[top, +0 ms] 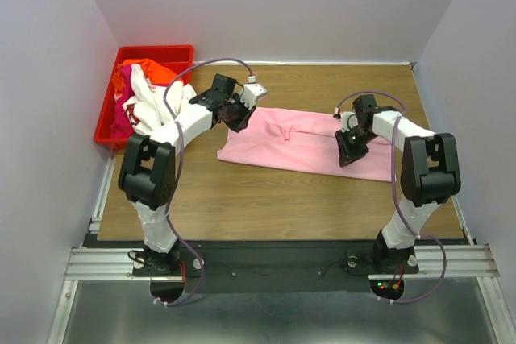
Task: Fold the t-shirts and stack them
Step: Fold the tshirt
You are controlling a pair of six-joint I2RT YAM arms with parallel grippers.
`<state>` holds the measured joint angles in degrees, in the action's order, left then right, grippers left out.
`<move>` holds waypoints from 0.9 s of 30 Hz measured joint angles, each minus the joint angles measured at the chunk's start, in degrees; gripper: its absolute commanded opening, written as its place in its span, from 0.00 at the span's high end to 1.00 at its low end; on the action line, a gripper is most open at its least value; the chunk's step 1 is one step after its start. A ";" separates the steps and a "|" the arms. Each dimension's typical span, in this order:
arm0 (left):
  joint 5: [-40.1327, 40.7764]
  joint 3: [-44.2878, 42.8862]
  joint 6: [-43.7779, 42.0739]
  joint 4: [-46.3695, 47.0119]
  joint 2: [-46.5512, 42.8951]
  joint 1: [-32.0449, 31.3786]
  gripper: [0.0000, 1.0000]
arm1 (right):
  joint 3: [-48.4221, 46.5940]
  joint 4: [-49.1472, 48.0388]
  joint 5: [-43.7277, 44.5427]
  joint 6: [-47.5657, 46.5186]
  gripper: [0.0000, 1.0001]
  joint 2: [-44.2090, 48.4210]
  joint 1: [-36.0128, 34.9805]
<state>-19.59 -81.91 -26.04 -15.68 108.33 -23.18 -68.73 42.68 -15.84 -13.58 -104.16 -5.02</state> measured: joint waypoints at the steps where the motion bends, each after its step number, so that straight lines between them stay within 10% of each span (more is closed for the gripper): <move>1: -0.11 1.20 0.61 -0.44 -1.97 -0.39 0.72 | 0.63 1.46 -1.14 0.02 0.69 1.16 -0.17; 15: 4.39 9.16 13.57 -0.22 -4.72 -6.21 0.90 | -21.07 3.19 2.16 -3.82 0.78 -2.62 7.43; 27: 10.03 2.51 14.29 -1.31 5.81 -5.77 0.96 | -14.12 0.57 8.39 -5.11 0.82 -9.70 8.33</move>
<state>-9.56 -79.40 -11.75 -16.99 114.15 -28.95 -82.85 43.24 -7.44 -18.70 -113.86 3.31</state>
